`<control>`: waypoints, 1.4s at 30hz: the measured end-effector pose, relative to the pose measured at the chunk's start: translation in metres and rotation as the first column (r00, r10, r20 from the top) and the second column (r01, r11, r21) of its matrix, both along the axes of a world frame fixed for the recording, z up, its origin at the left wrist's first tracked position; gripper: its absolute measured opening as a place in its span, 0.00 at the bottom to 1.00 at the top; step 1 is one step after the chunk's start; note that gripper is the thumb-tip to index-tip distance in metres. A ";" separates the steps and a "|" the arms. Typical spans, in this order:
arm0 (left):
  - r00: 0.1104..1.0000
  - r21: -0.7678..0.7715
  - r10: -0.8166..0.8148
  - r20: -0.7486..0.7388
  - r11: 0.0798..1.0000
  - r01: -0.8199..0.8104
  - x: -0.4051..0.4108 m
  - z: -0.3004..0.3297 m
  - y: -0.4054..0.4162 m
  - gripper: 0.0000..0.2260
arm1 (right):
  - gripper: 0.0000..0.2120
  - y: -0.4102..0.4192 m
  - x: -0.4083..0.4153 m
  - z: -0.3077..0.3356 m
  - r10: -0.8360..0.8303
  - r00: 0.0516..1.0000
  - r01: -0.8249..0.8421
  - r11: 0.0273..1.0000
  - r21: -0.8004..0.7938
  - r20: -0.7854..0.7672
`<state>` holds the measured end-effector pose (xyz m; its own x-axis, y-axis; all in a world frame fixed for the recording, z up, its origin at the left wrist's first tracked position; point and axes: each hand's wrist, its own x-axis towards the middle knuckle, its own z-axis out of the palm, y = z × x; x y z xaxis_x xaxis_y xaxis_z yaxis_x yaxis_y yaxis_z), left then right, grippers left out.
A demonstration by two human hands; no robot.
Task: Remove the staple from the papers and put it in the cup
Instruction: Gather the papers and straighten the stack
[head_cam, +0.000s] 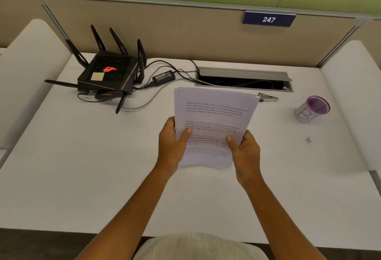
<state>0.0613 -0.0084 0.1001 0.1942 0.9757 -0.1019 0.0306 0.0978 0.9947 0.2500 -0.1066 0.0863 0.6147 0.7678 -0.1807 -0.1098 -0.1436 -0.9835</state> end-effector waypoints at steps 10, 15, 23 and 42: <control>0.999 -0.016 0.039 0.004 0.999 -0.039 0.009 -0.016 -0.022 0.20 | 0.22 -0.010 -0.017 -0.014 -0.029 0.998 0.028 0.999 0.019 0.054; 0.999 0.015 0.037 0.010 0.999 -0.037 0.012 -0.007 -0.015 0.22 | 0.21 -0.004 -0.012 -0.011 -0.031 0.998 0.029 0.998 0.060 0.049; 0.995 -0.108 0.061 -0.080 0.992 -0.070 0.008 -0.030 -0.027 0.14 | 0.19 -0.012 -0.014 -0.032 0.014 0.997 -0.009 0.997 -0.073 0.073; 0.853 -0.559 0.391 0.347 0.816 -0.147 -0.004 -0.042 -0.034 0.17 | 0.21 -0.027 -0.003 -0.027 0.129 0.928 -0.133 0.991 0.013 -0.349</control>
<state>0.0575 -0.0420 0.0585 0.0737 0.8287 -0.5548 -0.4871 0.5154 0.7051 0.2469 -0.1334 0.0594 0.4060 0.8339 -0.3739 -0.4248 -0.1901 -0.8851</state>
